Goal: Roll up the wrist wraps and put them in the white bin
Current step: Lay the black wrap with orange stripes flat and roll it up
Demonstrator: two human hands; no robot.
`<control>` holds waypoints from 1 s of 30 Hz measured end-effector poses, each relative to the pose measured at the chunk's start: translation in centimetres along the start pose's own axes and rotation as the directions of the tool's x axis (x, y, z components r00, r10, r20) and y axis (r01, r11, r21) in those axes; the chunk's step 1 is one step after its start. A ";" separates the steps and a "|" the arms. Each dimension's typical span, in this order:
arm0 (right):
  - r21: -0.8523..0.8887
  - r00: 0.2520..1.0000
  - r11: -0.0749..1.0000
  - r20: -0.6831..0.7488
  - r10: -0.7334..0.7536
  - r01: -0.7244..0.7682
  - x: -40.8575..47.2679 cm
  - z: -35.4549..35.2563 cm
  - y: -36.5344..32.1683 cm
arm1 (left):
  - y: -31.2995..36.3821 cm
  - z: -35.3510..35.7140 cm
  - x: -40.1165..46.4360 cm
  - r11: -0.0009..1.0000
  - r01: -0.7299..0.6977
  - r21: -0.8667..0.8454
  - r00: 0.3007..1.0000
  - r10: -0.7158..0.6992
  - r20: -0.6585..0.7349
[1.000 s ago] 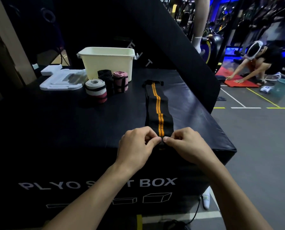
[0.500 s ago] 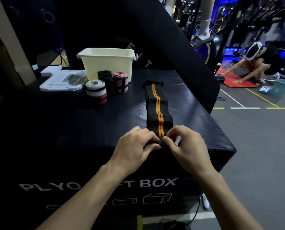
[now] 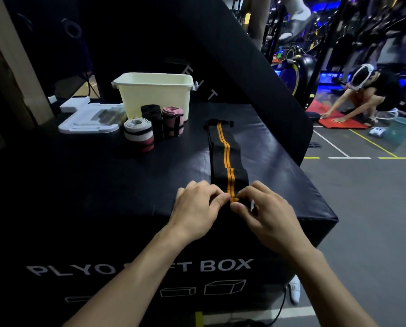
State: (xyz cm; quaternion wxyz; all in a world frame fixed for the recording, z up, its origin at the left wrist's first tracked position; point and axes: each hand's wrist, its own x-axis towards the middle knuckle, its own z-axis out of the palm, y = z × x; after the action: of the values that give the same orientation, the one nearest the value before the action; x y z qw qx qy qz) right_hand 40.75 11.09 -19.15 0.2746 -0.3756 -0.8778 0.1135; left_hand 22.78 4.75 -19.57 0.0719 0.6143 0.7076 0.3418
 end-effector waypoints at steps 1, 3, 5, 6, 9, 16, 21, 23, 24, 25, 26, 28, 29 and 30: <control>0.027 1.000 1.000 0.004 0.009 -0.009 0.0 -0.1 0.1 | 0.1 0.0 0.0 1.000 0.009 0.003 1.000 -0.009 0.015; 0.077 0.999 0.996 0.004 0.037 -0.037 0.0 -0.3 0.4 | 0.3 0.0 -0.1 1.000 0.024 0.012 0.999 -0.024 0.029; 0.101 0.997 0.992 0.017 0.069 -0.070 0.2 -0.1 0.4 | 0.5 0.1 -0.3 0.999 0.042 0.027 0.999 -0.042 0.016; 0.108 0.996 0.990 0.023 0.086 -0.088 0.3 0.1 0.3 | 0.6 0.2 -0.3 0.998 0.050 0.033 0.999 -0.050 0.004; 0.112 0.986 0.980 0.049 0.159 -0.163 0.8 0.2 0.1 | 0.6 0.6 -0.2 0.998 0.061 0.033 0.997 -0.059 -0.058; 0.051 0.955 0.960 0.130 0.267 -0.276 2.2 0.4 0.3 | 0.7 1.1 -0.4 0.999 0.023 -0.027 0.984 -0.027 -0.174; 0.110 0.947 0.948 0.155 0.281 -0.299 2.7 0.2 0.3 | 0.3 1.0 -0.6 0.999 -0.041 0.009 0.988 0.042 -0.146; 0.134 0.947 0.940 0.126 0.297 -0.313 2.5 0.4 0.3 | 0.2 1.0 -0.7 0.998 -0.054 0.038 0.989 0.059 -0.133; 0.157 0.948 0.936 0.101 0.301 -0.314 2.4 0.5 0.2 | 0.2 1.1 -0.7 0.997 -0.061 0.053 0.989 0.067 -0.132; 0.183 0.951 0.933 0.068 0.301 -0.309 2.3 0.6 0.1 | 0.2 1.1 -0.7 0.996 -0.064 0.066 0.988 0.072 -0.136; 0.208 0.957 0.935 0.029 0.288 -0.287 2.1 0.6 -0.1 | 0.3 1.2 -0.7 0.995 -0.061 0.078 0.987 0.072 -0.144; 0.240 0.976 0.953 -0.071 0.207 -0.185 1.5 1.0 -0.5 | 0.4 1.3 -0.5 0.994 -0.044 0.103 0.987 0.060 -0.151; 0.230 0.984 0.967 -0.118 0.136 -0.106 1.3 1.2 -0.6 | 0.5 1.3 -0.4 0.993 -0.033 0.117 0.988 0.050 -0.147; 0.199 0.987 0.980 -0.149 0.059 -0.028 1.0 1.4 -0.6 | 0.5 1.2 -0.3 0.991 -0.021 0.132 0.990 0.040 -0.137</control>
State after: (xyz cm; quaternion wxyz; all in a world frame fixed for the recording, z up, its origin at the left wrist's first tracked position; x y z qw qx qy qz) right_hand 39.02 11.37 -19.62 0.3748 -0.3736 -0.8301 0.1759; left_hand 23.90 5.00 -20.32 -0.0232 0.6030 0.7222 0.3381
